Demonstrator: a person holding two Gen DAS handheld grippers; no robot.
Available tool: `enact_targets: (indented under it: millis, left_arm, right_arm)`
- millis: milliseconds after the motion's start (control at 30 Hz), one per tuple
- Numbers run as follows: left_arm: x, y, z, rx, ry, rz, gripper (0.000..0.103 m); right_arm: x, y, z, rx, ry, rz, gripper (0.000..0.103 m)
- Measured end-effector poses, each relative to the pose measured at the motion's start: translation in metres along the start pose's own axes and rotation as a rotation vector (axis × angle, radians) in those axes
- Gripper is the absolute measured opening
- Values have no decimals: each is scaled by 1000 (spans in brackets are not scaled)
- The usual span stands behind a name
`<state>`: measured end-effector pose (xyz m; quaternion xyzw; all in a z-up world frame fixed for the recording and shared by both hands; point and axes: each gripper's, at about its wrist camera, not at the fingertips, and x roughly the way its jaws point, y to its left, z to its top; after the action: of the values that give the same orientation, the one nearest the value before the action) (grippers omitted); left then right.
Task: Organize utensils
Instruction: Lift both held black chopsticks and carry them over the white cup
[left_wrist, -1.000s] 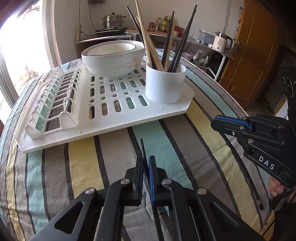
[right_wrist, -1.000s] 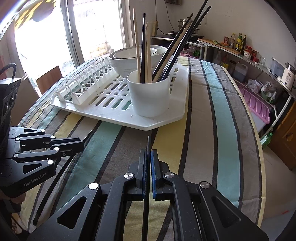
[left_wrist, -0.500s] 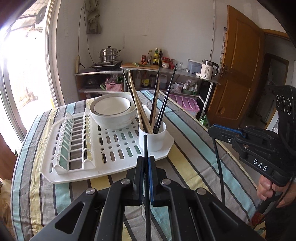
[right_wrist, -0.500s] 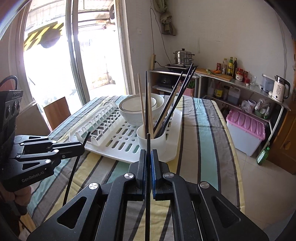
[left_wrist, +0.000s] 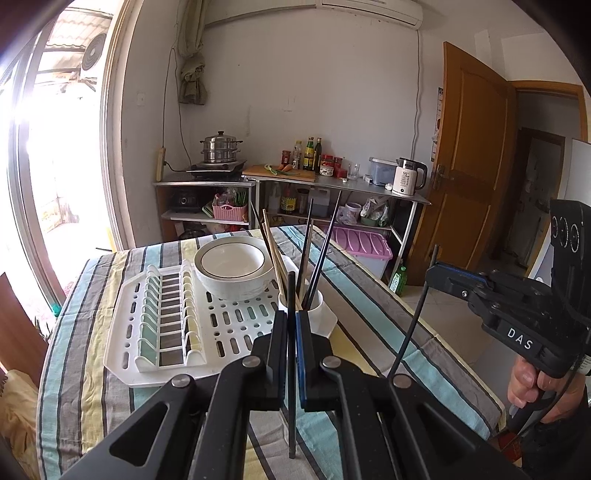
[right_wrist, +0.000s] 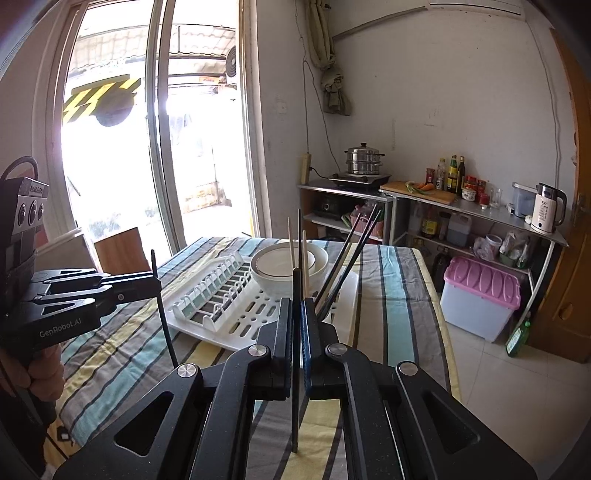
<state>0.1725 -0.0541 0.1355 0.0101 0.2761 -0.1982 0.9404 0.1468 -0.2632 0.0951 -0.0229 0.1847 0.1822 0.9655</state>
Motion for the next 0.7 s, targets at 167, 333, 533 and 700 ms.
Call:
enact_targets:
  millis: [167,333,533,700]
  left_arm:
    - [-1,1,-1,-1,0,-2,4]
    - [-4,3,1,-14,0,-9,4]
    - [0,4,16,-13,1,-14,4]
    - [7,4,35,4,-1,-18,4]
  right_arm:
    - [-3,2,-2,-3,-1,-4,4]
    - [-6,-2,1,10,-8,-7,4]
    - [-10,-4,10,11,-28,-10,4]
    - [-7,-4,27,2,-51,-13,4]
